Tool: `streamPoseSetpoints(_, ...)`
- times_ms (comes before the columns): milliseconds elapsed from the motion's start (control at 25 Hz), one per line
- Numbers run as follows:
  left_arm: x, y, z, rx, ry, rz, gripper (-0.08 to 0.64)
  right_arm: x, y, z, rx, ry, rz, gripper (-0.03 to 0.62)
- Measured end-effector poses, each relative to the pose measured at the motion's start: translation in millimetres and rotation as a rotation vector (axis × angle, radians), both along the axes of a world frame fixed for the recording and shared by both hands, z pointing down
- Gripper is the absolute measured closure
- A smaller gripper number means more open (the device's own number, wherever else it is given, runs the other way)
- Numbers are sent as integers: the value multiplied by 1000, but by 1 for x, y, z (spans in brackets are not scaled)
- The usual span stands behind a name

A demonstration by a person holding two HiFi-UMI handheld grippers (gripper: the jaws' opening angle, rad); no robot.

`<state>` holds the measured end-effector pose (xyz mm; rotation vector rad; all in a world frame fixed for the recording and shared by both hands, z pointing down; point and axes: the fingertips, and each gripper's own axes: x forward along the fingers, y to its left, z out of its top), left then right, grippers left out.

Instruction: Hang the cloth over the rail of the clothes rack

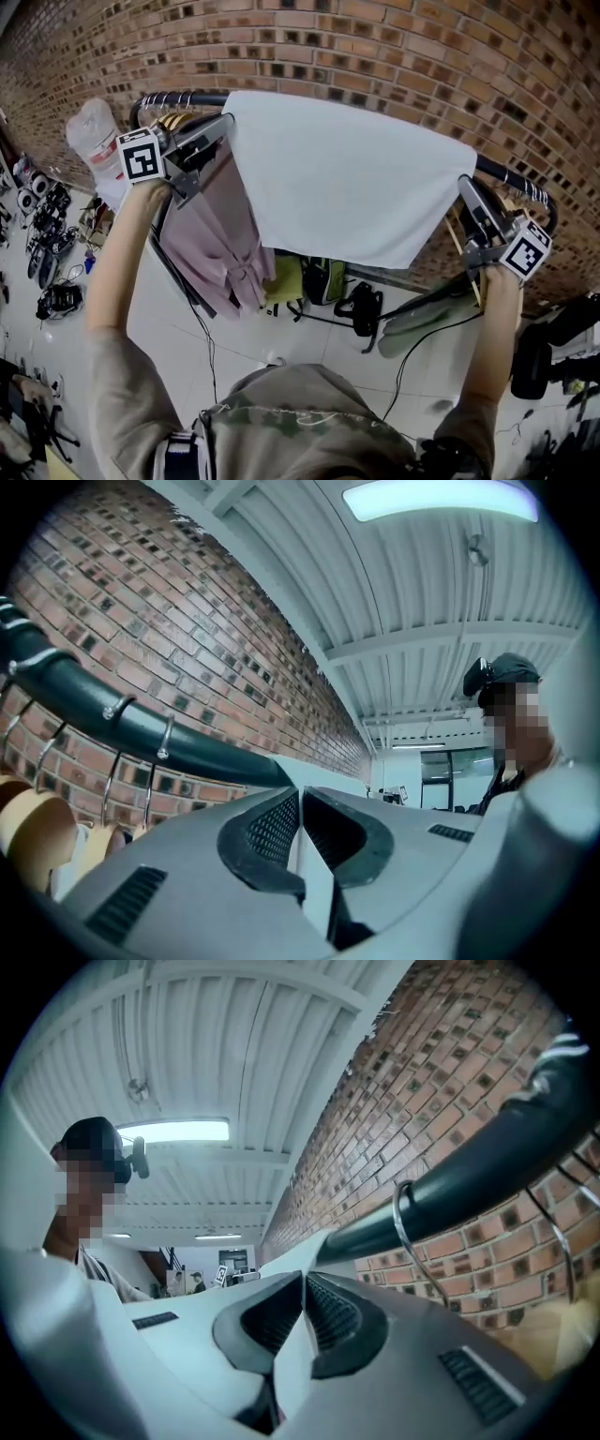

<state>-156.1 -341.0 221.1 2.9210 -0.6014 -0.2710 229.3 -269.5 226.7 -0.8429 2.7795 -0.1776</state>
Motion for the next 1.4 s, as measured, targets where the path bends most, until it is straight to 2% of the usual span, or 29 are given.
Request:
streamPoseSetpoints(320,-6,-7,5,-21,3,-36,539,-2,1,14,-9,52,13,569)
streamPoseSetpoints(520,-10,-8,12,-90,37,-15,537,3,-1,17,-42,38,22,565)
streamPoseSetpoints(560,-12,-8,13,-97,38,-12,537,3,1,16,-38,40,19,560)
streamPoseSetpoints(600,-12,-6,13,-98,37,-9,537,3,3,15,-33,42,16,518)
streamPoseSetpoints(680,-12,-2,12,-89,34,-3,517,3,6,16,-29,43,13,508)
streamPoseSetpoints(760,-11,2,15,-82,16,-5,456,2,7,20,-36,50,17,506)
streamPoseSetpoints(840,-9,7,20,-73,-20,-13,406,1,5,25,-47,61,25,449)
streamPoseSetpoints(920,-8,13,26,-73,-39,-10,400,0,5,30,-50,62,29,448)
streamPoseSetpoints(1120,0,31,27,-41,-34,35,402,2,9,32,-10,40,34,449)
streamPoseSetpoints(1240,3,37,33,-8,-39,14,402,0,13,38,11,67,46,449)
streamPoseSetpoints(1400,3,46,38,9,1,17,402,-9,25,40,67,92,51,449)
